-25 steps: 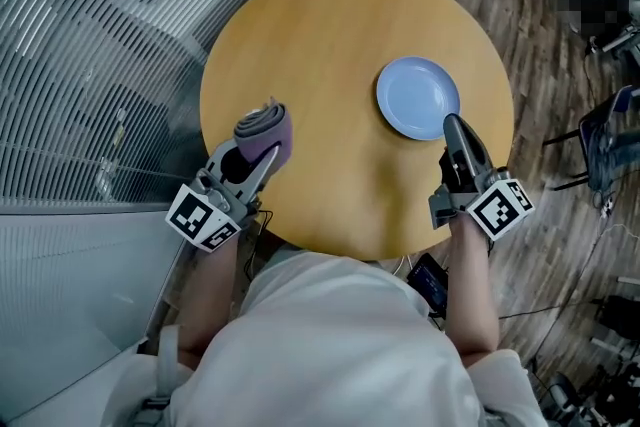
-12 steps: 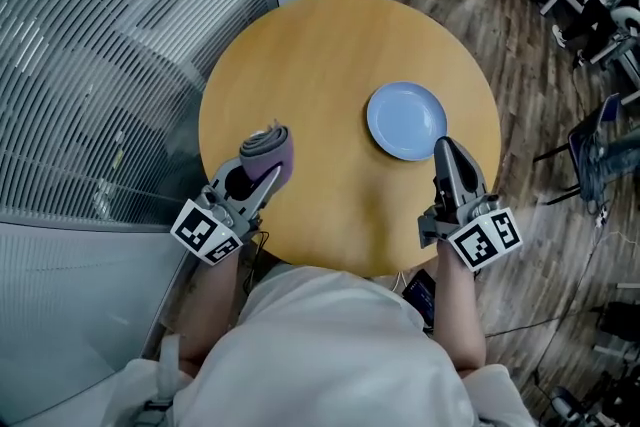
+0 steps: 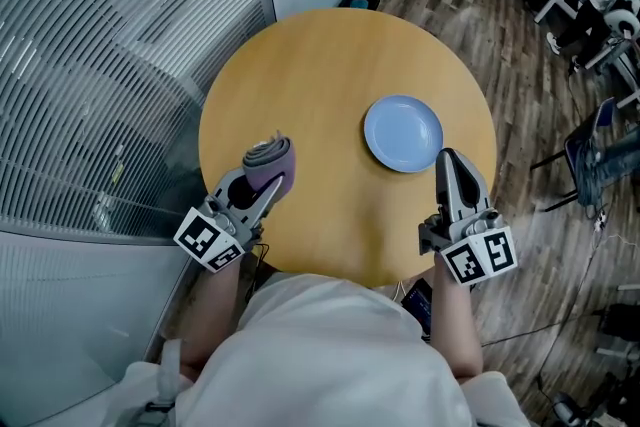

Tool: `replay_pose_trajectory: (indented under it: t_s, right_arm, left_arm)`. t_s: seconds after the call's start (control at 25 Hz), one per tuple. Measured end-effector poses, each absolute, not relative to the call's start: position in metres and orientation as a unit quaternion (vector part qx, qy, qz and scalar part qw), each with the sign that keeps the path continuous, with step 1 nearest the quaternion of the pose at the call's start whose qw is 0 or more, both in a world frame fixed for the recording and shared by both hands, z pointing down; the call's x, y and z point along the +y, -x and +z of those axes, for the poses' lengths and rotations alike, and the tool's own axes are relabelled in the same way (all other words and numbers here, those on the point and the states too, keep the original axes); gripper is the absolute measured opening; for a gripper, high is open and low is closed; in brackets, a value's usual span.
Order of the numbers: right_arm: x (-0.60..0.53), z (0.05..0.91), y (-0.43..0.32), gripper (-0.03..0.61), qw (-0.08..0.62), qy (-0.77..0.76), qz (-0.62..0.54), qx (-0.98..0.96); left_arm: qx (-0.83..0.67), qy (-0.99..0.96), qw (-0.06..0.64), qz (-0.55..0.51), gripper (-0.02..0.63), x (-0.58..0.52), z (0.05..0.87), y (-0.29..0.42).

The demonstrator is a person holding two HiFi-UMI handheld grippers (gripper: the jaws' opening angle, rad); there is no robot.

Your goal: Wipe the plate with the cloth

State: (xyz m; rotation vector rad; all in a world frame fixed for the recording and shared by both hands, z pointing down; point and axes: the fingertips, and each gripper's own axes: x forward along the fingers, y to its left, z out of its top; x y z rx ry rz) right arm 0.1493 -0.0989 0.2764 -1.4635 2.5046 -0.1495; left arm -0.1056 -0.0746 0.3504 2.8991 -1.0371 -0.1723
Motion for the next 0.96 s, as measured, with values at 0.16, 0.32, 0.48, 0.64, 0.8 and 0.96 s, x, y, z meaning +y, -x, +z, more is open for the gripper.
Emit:
replay_pose_trajectory:
  t_s: [0.16, 0.32, 0.48, 0.64, 0.8, 0.96]
  right_arm:
    - [-0.091, 0.279, -0.146, 0.018, 0.115, 0.504, -0.042, 0.855]
    - [-0.093, 0.290, -0.138, 0.018, 0.111, 0.501, -0.042, 0.857]
    - [-0.092, 0.291, -0.137, 0.018, 0.109, 0.497, -0.045, 0.860]
    - [-0.088, 0.294, -0.140, 0.018, 0.107, 0.493, -0.048, 0.862]
    - [-0.087, 0.297, -0.143, 0.018, 0.099, 0.500, -0.035, 0.859]
    - [-0.086, 0.295, -0.148, 0.018, 0.096, 0.508, -0.031, 0.856]
  left_arm:
    - [-0.335, -0.940, 0.027, -0.055, 0.077, -0.068, 0.355, 0.110]
    - [-0.335, -0.940, 0.026, -0.057, 0.077, -0.072, 0.364, 0.116]
    - [-0.341, -0.938, 0.026, -0.054, 0.077, -0.073, 0.363, 0.115]
    - [-0.353, -0.933, 0.029, -0.056, 0.077, -0.072, 0.364, 0.115]
    - [-0.358, -0.931, 0.032, -0.056, 0.077, -0.071, 0.365, 0.116]
    - [-0.359, -0.931, 0.033, -0.053, 0.077, -0.071, 0.361, 0.113]
